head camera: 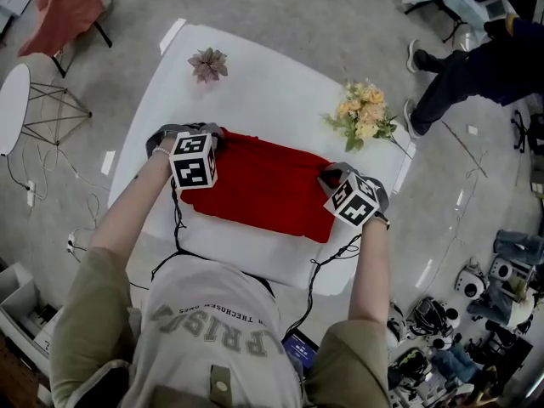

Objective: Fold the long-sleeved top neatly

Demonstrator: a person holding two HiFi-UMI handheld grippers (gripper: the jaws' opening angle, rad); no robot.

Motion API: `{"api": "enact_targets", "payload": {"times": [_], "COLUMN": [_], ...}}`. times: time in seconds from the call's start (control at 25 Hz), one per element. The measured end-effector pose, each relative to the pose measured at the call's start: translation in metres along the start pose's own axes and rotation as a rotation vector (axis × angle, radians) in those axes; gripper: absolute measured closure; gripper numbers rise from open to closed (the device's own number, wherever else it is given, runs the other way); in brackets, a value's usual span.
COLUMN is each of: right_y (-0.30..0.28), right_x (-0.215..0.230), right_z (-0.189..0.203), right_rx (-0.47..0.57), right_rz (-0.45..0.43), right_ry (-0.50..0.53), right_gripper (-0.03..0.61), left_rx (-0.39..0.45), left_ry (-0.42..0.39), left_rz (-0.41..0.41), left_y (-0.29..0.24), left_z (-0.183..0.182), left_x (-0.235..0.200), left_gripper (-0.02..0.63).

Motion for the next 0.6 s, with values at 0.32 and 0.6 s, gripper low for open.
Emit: {"api": "enact_targets", "payload": {"times": [0.32, 0.6], "right_y": [-0.008, -0.035], "right_x": [0.039, 0.049], "right_z": [-0.002, -0.003], "right_rx": [0.039, 0.066], "right_rz": [0.055, 0.187], "right_ry": [-0.160, -0.301], "right_gripper": [0.568, 0.566], "left_rx": [0.043, -0.002], "left_ry": [0.216, 0.356], "left_rz": [-0.123, -0.220], "left_y": [0.000, -0.020], "left_z": [0.023, 0.028], "left_x": [-0.025, -0.028], "left_gripper": [0.594, 0.592]}}
Point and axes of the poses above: the fingertips, and each gripper's own axes: y backward along the fingers, x to its right, z out of its underside, the point moved 9 cm from there along y, backward along the fingers, and after that the axes turned 12 degrees about -y, right-handed, at the moved point
